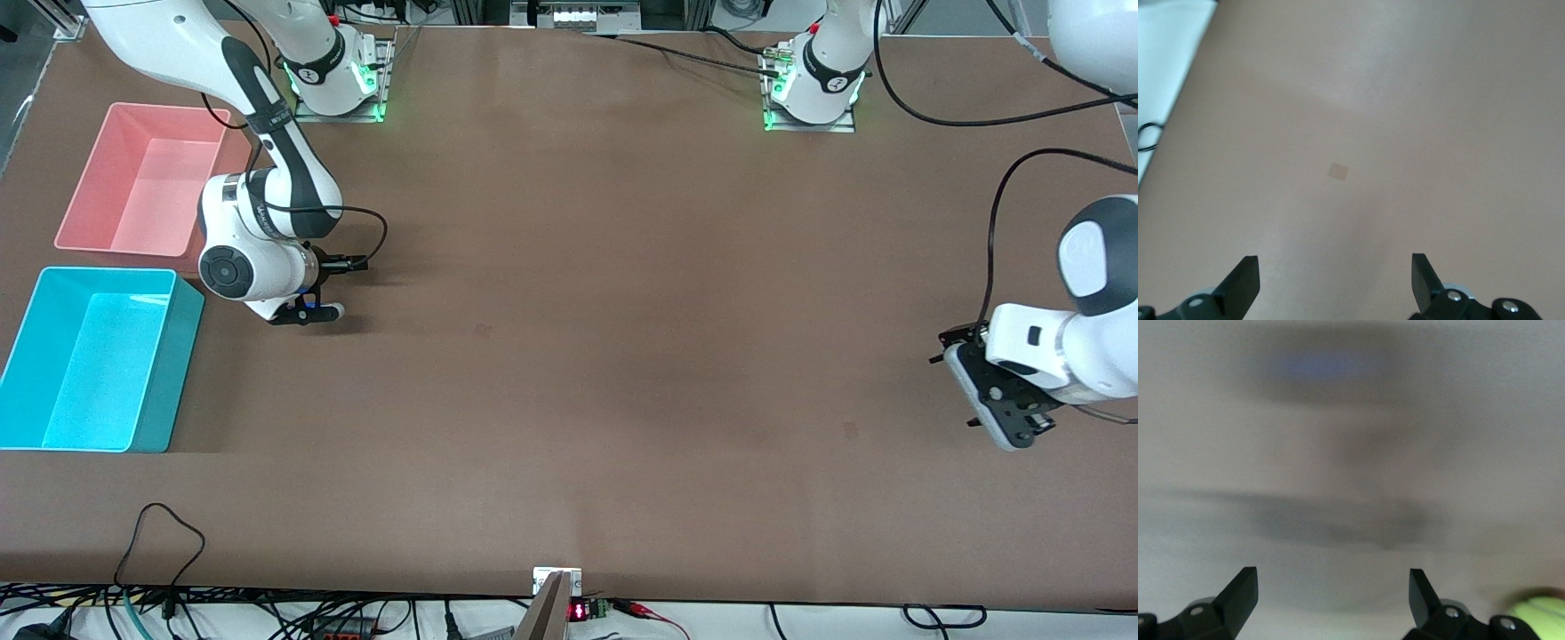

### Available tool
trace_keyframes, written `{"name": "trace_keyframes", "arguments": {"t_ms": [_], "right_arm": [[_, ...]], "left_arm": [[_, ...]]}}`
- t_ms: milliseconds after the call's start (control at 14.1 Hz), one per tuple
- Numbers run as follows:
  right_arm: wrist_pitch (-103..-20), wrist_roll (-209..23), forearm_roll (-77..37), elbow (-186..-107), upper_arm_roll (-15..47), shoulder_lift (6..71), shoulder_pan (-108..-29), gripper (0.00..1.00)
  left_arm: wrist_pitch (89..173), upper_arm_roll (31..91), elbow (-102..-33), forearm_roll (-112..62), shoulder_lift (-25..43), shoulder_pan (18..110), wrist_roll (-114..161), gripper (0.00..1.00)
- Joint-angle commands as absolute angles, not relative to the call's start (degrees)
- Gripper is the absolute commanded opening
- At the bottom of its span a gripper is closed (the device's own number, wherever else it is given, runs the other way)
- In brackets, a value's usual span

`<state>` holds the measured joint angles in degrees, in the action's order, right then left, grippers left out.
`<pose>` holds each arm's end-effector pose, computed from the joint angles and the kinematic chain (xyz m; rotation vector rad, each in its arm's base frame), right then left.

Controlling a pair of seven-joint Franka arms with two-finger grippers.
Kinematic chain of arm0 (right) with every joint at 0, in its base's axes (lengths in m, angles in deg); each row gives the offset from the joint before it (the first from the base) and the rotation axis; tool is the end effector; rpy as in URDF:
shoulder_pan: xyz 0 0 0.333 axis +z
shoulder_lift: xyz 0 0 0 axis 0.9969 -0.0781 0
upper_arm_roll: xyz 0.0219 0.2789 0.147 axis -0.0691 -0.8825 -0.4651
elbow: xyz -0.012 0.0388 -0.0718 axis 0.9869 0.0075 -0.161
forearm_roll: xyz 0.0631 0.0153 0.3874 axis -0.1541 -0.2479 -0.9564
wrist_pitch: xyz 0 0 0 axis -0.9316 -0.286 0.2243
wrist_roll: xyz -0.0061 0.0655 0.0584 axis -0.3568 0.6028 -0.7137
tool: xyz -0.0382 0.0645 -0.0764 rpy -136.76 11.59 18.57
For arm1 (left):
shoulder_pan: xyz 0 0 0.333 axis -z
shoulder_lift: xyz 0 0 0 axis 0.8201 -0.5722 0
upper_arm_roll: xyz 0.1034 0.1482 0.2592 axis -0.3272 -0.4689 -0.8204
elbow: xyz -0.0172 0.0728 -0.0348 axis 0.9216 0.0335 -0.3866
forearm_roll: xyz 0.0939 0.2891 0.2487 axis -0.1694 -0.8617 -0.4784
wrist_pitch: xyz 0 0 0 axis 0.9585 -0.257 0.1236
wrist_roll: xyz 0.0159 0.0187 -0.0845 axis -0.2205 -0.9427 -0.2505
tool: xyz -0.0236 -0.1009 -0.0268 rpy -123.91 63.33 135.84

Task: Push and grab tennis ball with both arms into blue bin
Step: 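Withdraw the left gripper while the right gripper reaches the rolling ball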

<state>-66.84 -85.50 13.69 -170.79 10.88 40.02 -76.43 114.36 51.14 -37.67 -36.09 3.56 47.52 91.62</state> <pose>0.5109 0.0804 0.1908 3.0612 0.1087 -0.6712 0.7139 0.0160 0.4660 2.6618 -1.5921 0.0338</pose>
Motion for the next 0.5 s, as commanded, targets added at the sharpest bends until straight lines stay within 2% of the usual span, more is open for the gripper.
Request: {"name": "trace_keyframes", "arguments": {"t_ms": [0, 142, 425], "right_arm": [[-66.0, -85.71, 13.03, -170.65, 10.83, 40.66, -76.99, 1.0], [-65.47, -85.45, 13.03, -170.56, 10.83, 40.84, -76.91, 1.0], [-62.75, -85.35, 13.03, -170.56, 10.83, 41.97, -76.73, 1.0]], "left_arm": [[112.81, 51.34, -37.33, -35.53, 6.65, 47.54, 82.91, 1.0], [112.38, 51.51, -37.33, -35.53, 7.71, 47.54, 74.92, 1.0], [105.09, 51.52, -37.24, -35.09, 8.24, 47.71, 56.55, 1.0]]}}
